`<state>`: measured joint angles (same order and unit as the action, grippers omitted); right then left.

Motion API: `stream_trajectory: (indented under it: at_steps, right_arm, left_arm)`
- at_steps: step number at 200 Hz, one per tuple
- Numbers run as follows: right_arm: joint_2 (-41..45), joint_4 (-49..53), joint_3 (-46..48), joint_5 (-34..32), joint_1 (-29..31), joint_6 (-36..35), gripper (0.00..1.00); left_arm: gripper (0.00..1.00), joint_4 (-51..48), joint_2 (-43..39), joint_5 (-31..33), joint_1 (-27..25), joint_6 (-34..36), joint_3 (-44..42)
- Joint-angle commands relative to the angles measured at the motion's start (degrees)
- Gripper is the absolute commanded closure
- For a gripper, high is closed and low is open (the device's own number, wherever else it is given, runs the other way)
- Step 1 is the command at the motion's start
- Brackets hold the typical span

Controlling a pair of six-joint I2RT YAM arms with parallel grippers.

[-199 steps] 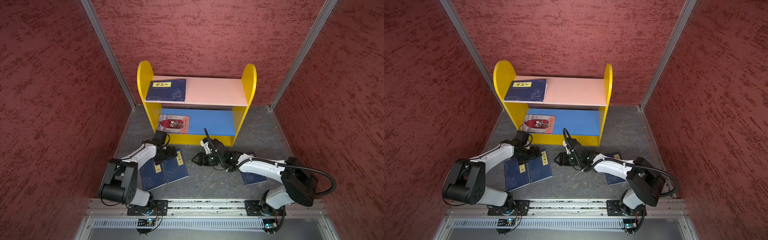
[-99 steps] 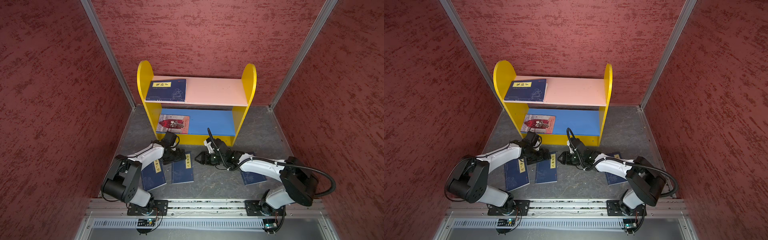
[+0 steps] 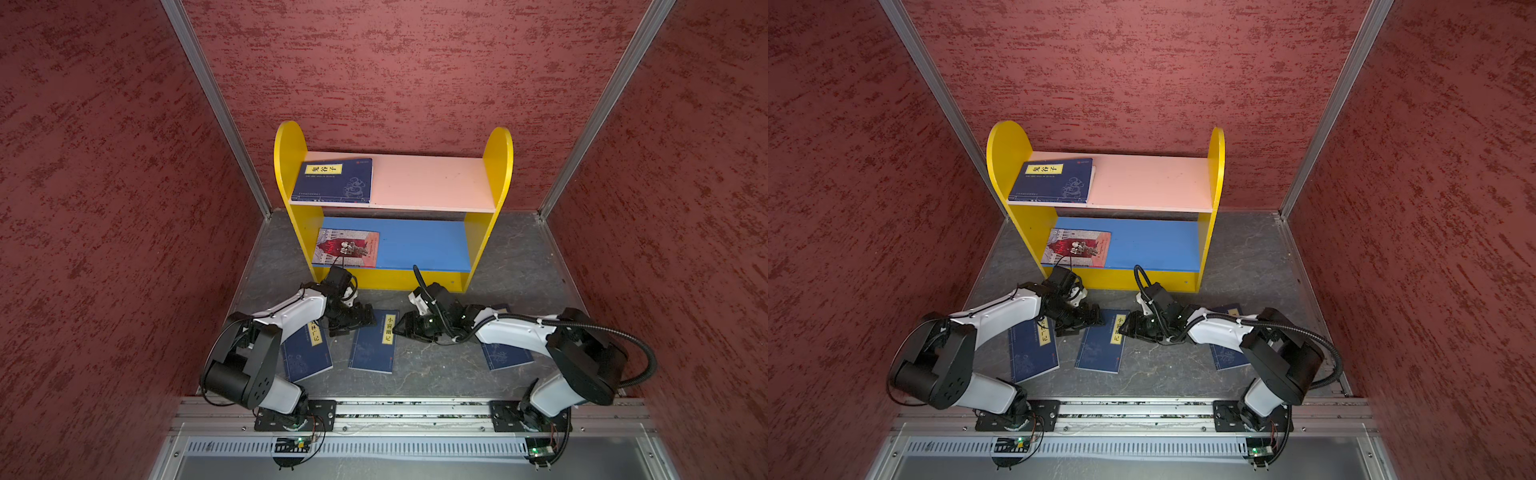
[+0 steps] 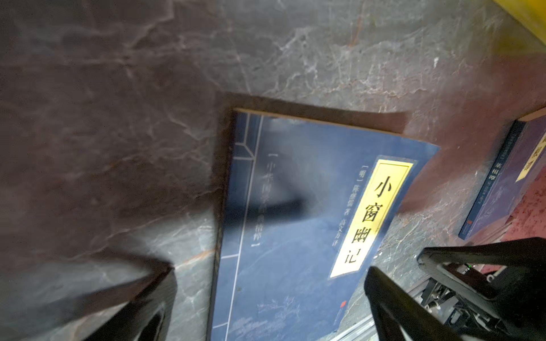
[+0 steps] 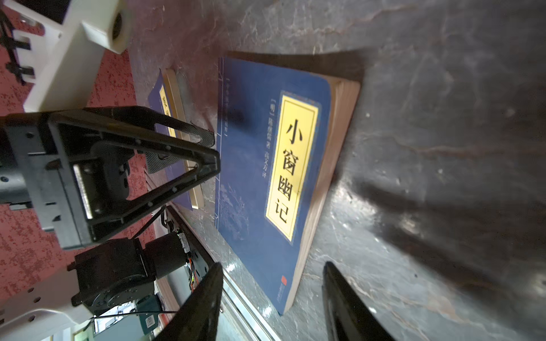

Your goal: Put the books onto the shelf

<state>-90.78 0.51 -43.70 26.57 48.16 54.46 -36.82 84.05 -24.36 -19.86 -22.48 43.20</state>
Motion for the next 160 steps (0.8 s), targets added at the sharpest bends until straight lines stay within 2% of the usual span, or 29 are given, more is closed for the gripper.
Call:
stream_trajectory:
  at_steps: [1,69,108,134,160]
  right_arm:
    - [-1.85,1.45,0.15,2.39,0.35,0.23,0.45]
    - [-7.26,-1.72,0.44,3.37,0.96,2.0,0.48]
    - [-9.49,-4.16,1.48,1.39,1.06,3.94,0.5]
    - [-10.42,-6.75,3.11,-0.24,1.06,5.62,0.51]
    - [-10.9,-3.95,2.83,-2.54,1.06,4.72,0.52]
  left_arm:
    - [0.01,0.04,-0.41,-2.87,-0.26,-0.44,-2.26]
    - [0.01,3.07,5.13,-11.76,-0.33,3.45,-3.84]
    - [0.01,4.0,8.82,-21.87,0.49,8.01,-2.69]
    - [0.01,5.94,6.38,-23.27,1.3,8.24,-3.46]
    - [0.01,5.78,2.53,-23.77,2.34,8.85,-4.28]
